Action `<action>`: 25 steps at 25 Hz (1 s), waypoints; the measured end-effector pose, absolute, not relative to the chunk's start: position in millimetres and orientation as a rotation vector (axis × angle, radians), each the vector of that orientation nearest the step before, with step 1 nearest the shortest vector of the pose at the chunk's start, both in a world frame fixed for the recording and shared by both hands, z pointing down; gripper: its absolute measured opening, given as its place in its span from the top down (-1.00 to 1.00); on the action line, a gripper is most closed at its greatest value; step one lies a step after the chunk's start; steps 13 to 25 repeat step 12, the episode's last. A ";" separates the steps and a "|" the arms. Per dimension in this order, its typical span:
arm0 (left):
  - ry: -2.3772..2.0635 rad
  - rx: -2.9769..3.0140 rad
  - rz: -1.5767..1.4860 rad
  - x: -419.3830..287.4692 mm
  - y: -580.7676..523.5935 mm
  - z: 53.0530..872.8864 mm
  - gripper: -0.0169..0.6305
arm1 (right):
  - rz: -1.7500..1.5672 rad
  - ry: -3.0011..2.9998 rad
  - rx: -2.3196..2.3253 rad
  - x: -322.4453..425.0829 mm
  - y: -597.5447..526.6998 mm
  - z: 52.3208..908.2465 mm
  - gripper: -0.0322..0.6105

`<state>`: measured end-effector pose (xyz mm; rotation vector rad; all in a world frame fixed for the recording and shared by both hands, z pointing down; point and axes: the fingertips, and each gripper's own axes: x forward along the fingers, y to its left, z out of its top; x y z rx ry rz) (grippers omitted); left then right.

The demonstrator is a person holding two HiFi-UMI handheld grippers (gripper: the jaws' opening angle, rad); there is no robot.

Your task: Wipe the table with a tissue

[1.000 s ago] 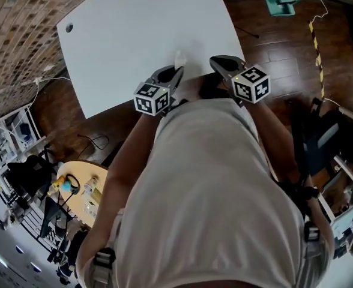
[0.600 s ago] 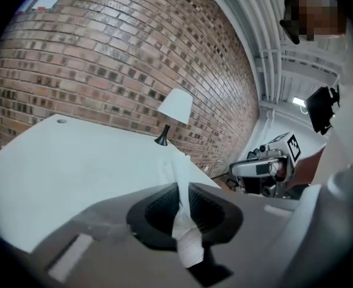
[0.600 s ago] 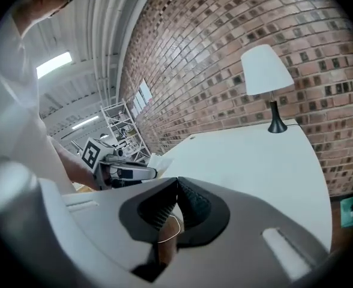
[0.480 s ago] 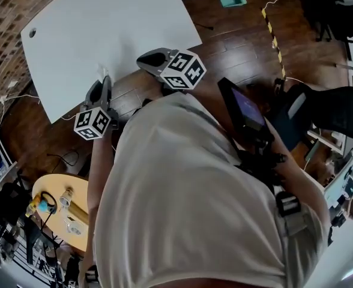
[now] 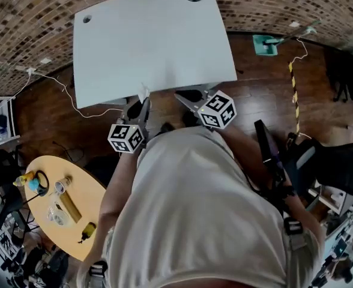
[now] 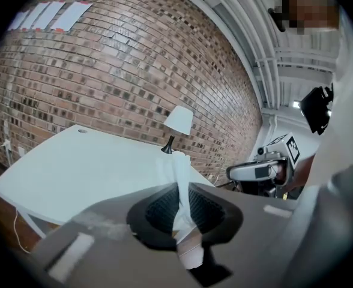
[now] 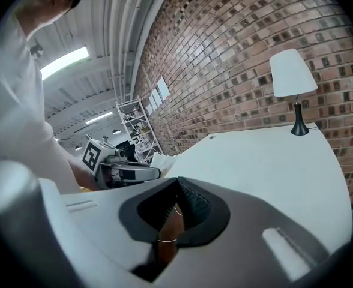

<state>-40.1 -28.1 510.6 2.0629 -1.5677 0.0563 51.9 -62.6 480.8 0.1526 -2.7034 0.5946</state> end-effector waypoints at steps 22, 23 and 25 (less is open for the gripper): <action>-1.557 2.085 -0.002 -70.9 11.9 496.1 0.81 | 0.555 -2.737 0.189 20.6 -24.6 472.1 0.88; -1.557 2.085 -0.002 -70.9 11.9 496.1 0.81 | 0.555 -2.737 0.189 20.6 -24.6 472.1 0.88; -1.557 2.085 -0.002 -70.9 11.9 496.1 0.81 | 0.555 -2.737 0.189 20.6 -24.6 472.1 0.88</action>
